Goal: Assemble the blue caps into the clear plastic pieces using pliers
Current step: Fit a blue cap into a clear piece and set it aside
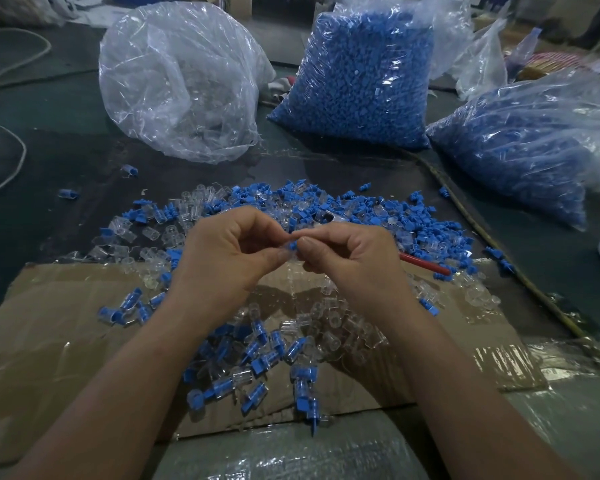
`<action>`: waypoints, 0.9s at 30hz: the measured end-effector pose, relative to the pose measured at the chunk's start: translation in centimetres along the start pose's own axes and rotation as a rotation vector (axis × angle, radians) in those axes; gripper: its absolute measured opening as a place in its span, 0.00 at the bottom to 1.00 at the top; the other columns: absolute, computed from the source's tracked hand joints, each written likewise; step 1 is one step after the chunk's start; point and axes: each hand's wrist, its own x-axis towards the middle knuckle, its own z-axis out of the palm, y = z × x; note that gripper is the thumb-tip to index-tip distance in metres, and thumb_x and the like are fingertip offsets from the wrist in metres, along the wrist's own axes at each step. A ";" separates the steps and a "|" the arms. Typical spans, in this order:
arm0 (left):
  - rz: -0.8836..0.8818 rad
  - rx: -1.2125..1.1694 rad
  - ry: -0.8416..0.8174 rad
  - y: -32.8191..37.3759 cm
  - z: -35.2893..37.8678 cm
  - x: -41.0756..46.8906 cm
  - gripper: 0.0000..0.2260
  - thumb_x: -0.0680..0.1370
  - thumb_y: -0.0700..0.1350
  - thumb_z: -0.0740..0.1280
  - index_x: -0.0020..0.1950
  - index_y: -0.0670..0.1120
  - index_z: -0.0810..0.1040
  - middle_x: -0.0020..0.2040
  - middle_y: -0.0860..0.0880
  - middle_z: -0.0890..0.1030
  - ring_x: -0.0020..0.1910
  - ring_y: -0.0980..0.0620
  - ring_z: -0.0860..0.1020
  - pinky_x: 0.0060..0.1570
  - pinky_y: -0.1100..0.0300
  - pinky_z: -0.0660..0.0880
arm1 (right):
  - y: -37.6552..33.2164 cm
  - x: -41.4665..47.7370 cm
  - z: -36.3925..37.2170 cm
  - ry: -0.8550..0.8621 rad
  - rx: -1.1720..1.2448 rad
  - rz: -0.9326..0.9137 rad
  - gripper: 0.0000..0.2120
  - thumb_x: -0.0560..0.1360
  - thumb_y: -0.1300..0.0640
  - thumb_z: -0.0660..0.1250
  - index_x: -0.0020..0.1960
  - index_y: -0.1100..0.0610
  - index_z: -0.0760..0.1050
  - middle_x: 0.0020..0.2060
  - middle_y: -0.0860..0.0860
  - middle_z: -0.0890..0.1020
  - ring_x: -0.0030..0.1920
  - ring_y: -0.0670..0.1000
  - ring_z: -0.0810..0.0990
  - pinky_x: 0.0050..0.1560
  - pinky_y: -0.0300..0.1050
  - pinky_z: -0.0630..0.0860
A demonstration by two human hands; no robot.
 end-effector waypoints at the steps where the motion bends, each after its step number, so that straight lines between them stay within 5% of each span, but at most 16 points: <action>1: 0.010 0.006 0.003 0.0 0.0 0.0 0.08 0.67 0.36 0.73 0.38 0.48 0.79 0.35 0.52 0.82 0.35 0.59 0.81 0.36 0.72 0.75 | 0.0 0.0 -0.1 -0.011 0.033 0.013 0.10 0.71 0.61 0.69 0.42 0.45 0.79 0.30 0.41 0.81 0.34 0.42 0.80 0.36 0.35 0.78; 6: 0.015 -0.037 -0.005 0.0 -0.2 0.0 0.09 0.67 0.35 0.72 0.39 0.49 0.80 0.38 0.53 0.83 0.37 0.59 0.81 0.39 0.70 0.76 | -0.1 0.0 -0.2 -0.012 0.168 0.051 0.09 0.66 0.63 0.73 0.38 0.49 0.80 0.33 0.46 0.83 0.34 0.45 0.81 0.36 0.36 0.78; 13: -0.016 -0.158 -0.035 0.3 -0.4 0.0 0.10 0.67 0.33 0.71 0.37 0.48 0.79 0.40 0.55 0.84 0.39 0.58 0.82 0.38 0.70 0.76 | 0.4 0.1 -0.3 -0.080 0.285 0.159 0.14 0.58 0.50 0.73 0.43 0.48 0.78 0.40 0.47 0.84 0.42 0.49 0.83 0.44 0.45 0.80; 27: -0.090 -0.184 -0.064 0.9 -0.8 0.1 0.10 0.69 0.33 0.70 0.35 0.48 0.81 0.31 0.51 0.82 0.29 0.58 0.79 0.29 0.67 0.75 | -0.1 0.0 -0.1 -0.112 0.338 0.092 0.10 0.61 0.55 0.72 0.42 0.51 0.79 0.37 0.46 0.84 0.39 0.45 0.83 0.41 0.36 0.77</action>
